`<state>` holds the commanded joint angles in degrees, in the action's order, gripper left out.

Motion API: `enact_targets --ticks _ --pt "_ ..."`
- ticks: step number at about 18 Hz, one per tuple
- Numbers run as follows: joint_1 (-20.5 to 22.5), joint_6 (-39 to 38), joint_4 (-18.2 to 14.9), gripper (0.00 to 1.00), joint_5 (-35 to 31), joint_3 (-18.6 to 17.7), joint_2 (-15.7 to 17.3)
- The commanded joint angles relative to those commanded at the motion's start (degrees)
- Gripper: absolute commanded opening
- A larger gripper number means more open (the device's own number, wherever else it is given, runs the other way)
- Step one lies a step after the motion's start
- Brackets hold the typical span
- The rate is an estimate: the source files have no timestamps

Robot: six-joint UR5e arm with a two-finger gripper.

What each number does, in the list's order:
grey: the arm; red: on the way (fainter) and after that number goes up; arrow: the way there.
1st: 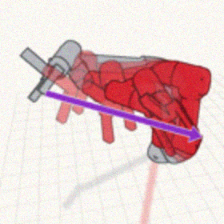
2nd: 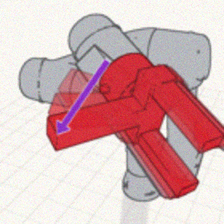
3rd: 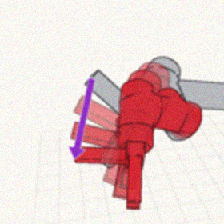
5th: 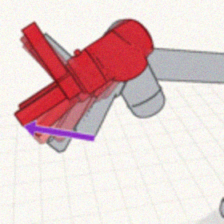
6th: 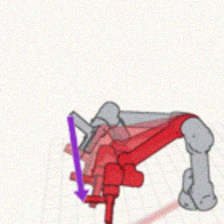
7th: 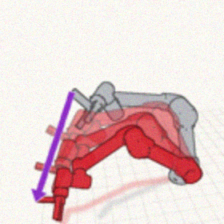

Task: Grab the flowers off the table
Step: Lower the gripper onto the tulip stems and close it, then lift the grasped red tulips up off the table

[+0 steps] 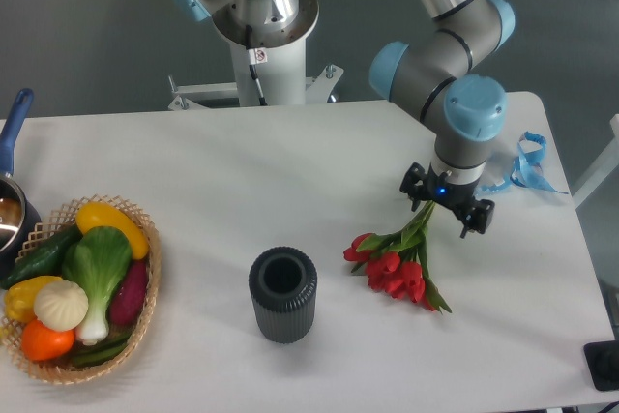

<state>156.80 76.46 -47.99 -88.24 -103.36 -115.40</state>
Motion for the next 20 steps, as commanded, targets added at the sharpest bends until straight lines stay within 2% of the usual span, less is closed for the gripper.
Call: enact_targets --ticks 5,6,7,9,12,13,16,20 --pt "-0.1 0.3 0.1 1.00 0.3 -0.1 -0.9" --pt "-0.1 0.4 0.1 0.96 0.4 -0.1 -1.1" --pt "-0.3 0.4 0.1 0.87 0.4 -0.1 -1.6" --pt "-1.0 0.0 0.1 0.60 0.4 0.0 -1.8" --pt "-1.1 0.0 0.0 0.10 0.4 0.0 -1.8" --pt "-1.1 0.0 0.1 0.00 0.4 0.0 -2.0" --pt "-1.0 0.0 0.0 0.00 0.4 0.9 -1.8" --pt "-0.1 0.0 -0.3 0.00 0.4 1.4 0.7"
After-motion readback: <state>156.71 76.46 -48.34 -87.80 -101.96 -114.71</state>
